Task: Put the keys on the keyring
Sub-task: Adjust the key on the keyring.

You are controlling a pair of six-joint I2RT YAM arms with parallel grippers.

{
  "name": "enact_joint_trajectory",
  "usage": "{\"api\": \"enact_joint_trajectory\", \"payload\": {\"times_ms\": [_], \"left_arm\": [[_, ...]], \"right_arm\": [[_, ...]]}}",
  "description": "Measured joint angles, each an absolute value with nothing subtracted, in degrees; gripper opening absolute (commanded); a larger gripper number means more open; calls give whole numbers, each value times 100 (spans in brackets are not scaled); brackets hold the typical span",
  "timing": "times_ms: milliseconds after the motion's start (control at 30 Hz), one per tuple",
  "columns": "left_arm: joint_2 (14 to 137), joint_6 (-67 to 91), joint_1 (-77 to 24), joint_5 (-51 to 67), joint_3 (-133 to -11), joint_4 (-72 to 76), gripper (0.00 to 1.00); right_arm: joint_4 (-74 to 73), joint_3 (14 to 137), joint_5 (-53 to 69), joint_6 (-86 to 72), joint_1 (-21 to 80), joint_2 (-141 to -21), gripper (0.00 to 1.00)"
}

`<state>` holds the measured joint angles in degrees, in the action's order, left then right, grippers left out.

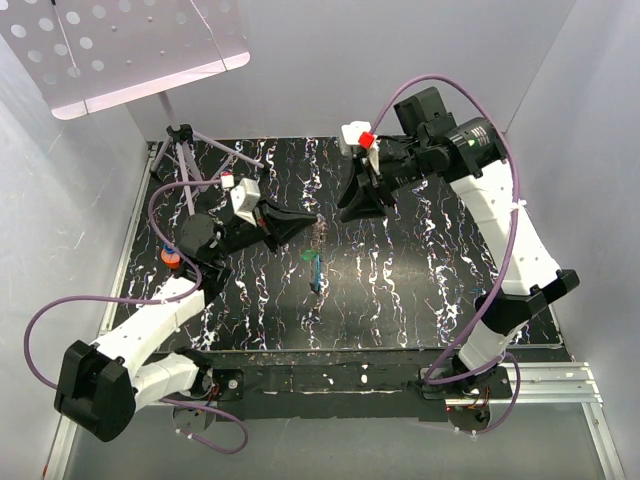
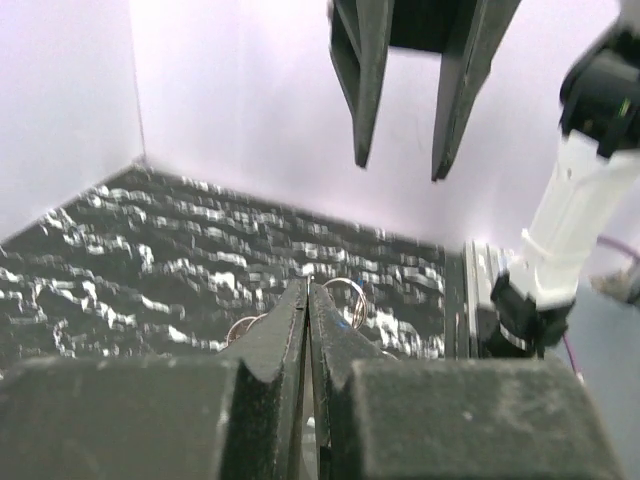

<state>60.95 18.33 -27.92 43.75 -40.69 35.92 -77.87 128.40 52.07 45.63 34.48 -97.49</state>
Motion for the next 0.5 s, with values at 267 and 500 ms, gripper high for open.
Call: {"api": "enact_joint_trajectory", "payload": {"times_ms": [267, 500], "left_arm": [[6567, 3734, -2705, 3297, -3601, 6554, 0], [6805, 4480, -2681, 2895, -3605, 7216, 0]], "right_arm": [[-7369, 12816, 6062, 3756, 3188, -9832, 42], [-6388, 13150, 6191, 2611, 3087, -10217, 42]]}}
